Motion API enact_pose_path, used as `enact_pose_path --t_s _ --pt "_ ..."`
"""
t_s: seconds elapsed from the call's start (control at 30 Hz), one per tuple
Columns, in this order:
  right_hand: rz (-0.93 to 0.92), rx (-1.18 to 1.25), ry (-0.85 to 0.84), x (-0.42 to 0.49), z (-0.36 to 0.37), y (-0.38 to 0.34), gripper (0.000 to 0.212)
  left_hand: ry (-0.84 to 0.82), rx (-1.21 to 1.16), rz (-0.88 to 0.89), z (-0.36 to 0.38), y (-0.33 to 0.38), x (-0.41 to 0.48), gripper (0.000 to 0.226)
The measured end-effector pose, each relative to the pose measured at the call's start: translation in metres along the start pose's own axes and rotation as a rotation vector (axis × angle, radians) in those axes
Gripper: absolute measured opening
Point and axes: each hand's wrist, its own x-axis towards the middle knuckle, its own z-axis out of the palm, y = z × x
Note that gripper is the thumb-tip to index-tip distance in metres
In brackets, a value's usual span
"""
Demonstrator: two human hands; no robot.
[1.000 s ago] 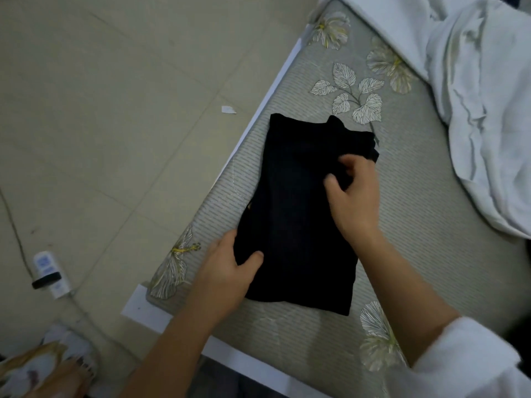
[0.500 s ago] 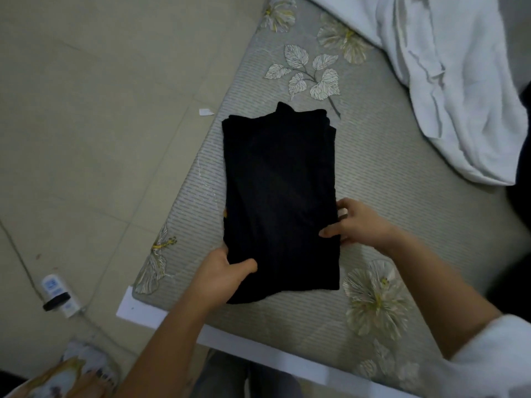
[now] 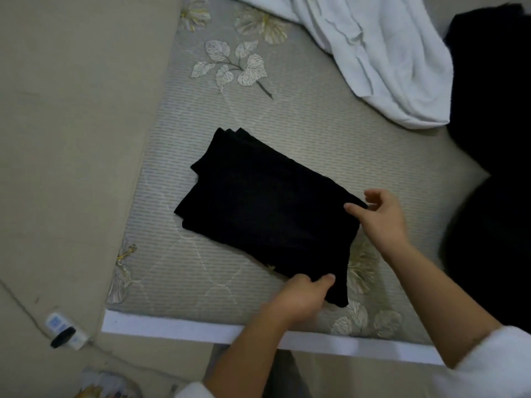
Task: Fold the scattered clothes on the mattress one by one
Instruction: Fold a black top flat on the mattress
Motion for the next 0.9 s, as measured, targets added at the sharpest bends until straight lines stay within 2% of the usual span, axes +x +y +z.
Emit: enact_pose_path --t_s 0.07,0.1,0.17,0.23,0.27,0.3,0.33,0.4,0.47,0.57,0.67,0.73,0.8,0.9 --pt "0.063 0.009 0.043 -0.013 -0.001 0.020 0.054 -0.045 0.154 0.020 -0.025 0.006 -0.010 0.053" --pt "0.102 0.031 0.050 -0.019 0.000 0.027 0.054 -0.049 0.158 0.060 -0.041 0.009 -0.014 0.048" --pt "0.173 0.103 0.041 -0.031 0.008 0.039 0.054 0.082 0.059 0.227 -0.076 0.020 -0.022 0.032" --pt "0.251 0.197 0.035 -0.041 0.019 0.046 0.055 0.519 0.080 0.454 -0.113 0.033 -0.020 0.021" --pt "0.291 0.260 0.039 -0.045 0.025 0.047 0.055 0.749 0.168 0.528 -0.130 0.037 -0.015 0.035" --pt "0.325 0.322 0.040 -0.050 0.031 0.046 0.054 0.905 0.269 0.545 -0.147 0.040 -0.008 0.056" --pt "0.349 0.364 0.038 -0.053 0.036 0.045 0.053 0.972 0.340 0.509 -0.163 0.041 0.001 0.075" --pt "0.359 0.369 0.034 -0.056 0.042 0.043 0.052 0.905 0.397 0.365 -0.186 0.039 0.019 0.097" --pt "0.363 0.339 0.031 -0.053 0.046 0.043 0.053 0.853 0.449 0.280 -0.194 0.035 0.030 0.100" --pt "0.393 0.320 0.036 -0.050 0.046 0.041 0.052 0.826 0.300 0.327 -0.188 0.038 0.030 0.090" --pt "0.449 0.395 -0.003 -0.055 0.041 0.032 0.029 0.698 0.114 0.293 -0.181 0.041 0.016 0.076" --pt "0.552 0.546 -0.077 -0.066 0.034 0.022 0.023 0.584 -0.051 0.233 -0.180 0.044 0.000 0.053" --pt "0.598 0.650 -0.153 -0.073 0.030 0.016 0.027 0.464 -0.176 0.163 -0.179 0.045 -0.017 0.032" --pt "0.557 0.684 -0.140 -0.094 0.011 0.007 0.026 0.374 -0.142 0.190 -0.168 0.051 -0.047 0.022"
